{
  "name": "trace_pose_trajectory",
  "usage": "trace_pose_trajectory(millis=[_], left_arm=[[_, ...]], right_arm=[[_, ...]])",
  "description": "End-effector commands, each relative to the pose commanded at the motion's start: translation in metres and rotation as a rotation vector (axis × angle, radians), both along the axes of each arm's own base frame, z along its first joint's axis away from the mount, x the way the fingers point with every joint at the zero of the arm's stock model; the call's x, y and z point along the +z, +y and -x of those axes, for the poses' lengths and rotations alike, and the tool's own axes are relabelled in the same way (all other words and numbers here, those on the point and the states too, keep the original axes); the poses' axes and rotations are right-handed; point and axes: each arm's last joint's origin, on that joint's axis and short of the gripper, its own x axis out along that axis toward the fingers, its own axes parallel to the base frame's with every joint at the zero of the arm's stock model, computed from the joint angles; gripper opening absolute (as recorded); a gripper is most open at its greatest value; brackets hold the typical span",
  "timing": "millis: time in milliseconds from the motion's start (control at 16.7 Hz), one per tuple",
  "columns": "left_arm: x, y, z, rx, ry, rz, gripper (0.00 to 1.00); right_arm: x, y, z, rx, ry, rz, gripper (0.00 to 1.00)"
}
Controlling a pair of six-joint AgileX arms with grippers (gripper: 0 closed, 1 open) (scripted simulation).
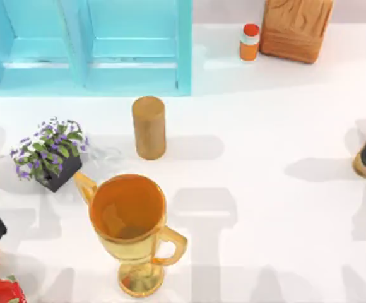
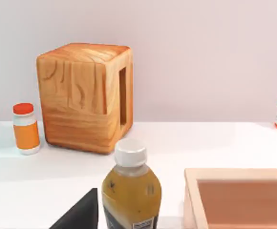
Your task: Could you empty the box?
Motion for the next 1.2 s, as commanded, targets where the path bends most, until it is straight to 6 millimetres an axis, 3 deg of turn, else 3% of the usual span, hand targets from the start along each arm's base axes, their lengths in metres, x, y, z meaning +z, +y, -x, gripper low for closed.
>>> trace_pose_trajectory(millis=[300,600,900,1200], left_arm=[[0.0,0.0,0.0,0.0,0.0,0.0,1.0],[0.0,0.0,0.0,0.0,0.0,0.0,1.0],[0.0,0.0,0.0,0.0,0.0,0.0,1.0],[0.0,0.0,0.0,0.0,0.0,0.0,1.0]], right_arm=[[0.01,-0.003,0.0,-0.025,0.064,0.024,1.0],[0.048,-0.015,-0.014,-0.104,0.37,0.101,1.0],[0.083,-0.044,-0.058,-0.146,0.828,0.138,1.0],[0.089,-0.091,-0.113,-0.101,1.262,0.087,1.0]])
